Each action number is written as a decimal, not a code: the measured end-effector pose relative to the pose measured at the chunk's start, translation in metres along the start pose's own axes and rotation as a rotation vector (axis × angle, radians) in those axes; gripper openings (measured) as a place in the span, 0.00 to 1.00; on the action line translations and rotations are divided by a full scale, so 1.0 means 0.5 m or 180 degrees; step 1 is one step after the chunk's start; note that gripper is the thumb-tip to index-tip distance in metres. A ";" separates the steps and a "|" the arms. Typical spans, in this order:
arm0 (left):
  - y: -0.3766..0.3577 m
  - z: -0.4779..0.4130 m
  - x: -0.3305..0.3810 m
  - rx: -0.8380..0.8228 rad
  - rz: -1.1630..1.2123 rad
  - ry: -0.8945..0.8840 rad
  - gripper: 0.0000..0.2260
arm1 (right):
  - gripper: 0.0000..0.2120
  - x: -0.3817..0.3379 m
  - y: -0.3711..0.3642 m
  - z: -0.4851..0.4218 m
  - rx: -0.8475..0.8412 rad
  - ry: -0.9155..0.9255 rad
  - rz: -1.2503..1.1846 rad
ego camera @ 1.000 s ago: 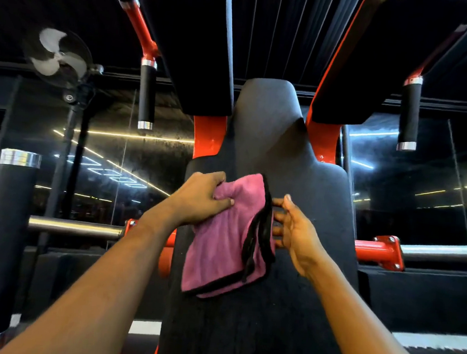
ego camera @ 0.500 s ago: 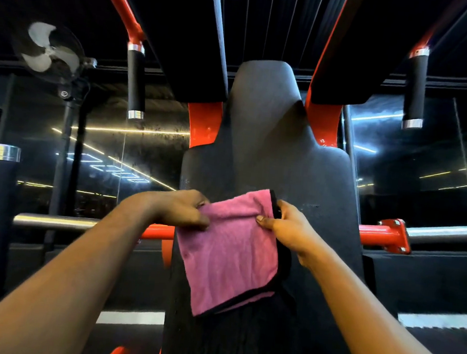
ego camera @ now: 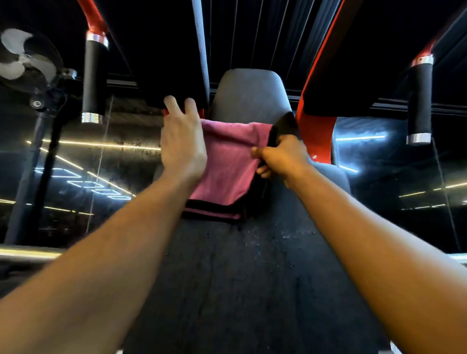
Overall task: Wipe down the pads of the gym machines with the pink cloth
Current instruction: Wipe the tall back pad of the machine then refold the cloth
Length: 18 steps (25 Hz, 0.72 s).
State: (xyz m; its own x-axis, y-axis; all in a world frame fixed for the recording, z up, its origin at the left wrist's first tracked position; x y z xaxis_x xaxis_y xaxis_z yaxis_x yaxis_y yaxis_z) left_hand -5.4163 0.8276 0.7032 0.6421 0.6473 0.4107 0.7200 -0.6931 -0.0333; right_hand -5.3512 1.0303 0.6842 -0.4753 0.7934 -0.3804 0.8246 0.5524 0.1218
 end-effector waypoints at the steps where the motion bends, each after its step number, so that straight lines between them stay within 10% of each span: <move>1: -0.028 0.028 0.006 0.0025 0.0061 0.0089 0.23 | 0.06 0.006 -0.023 -0.018 -0.0212 0.0045 -0.0320; 4: -0.161 0.131 -0.016 -0.0789 -0.0121 0.0221 0.32 | 0.05 0.052 -0.039 -0.045 -0.0382 0.0329 -0.0614; 9: -0.212 0.139 -0.011 -0.0864 -0.0211 0.0544 0.50 | 0.18 0.108 0.017 -0.056 0.0419 0.1973 0.2115; 18: -0.167 0.065 -0.113 -0.0138 -0.0362 0.0679 0.26 | 0.20 0.129 -0.001 -0.028 0.0560 0.2335 0.2368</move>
State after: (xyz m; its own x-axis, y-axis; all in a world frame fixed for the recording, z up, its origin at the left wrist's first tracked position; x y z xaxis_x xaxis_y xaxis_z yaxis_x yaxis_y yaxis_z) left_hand -5.5041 0.8594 0.6531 0.4842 0.6435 0.5928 0.7697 -0.6355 0.0613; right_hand -5.3866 1.0849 0.6723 0.1472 0.9093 0.3892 0.9891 -0.1343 -0.0604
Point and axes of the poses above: each hand's wrist, its own z-axis away from the middle knuckle, its own y-axis out of the back of the hand, x = y × z, the point moved 7 cm from there along -z, towards the middle knuckle, and after that the axes turned 15 degrees about y, right-handed, at the moved point
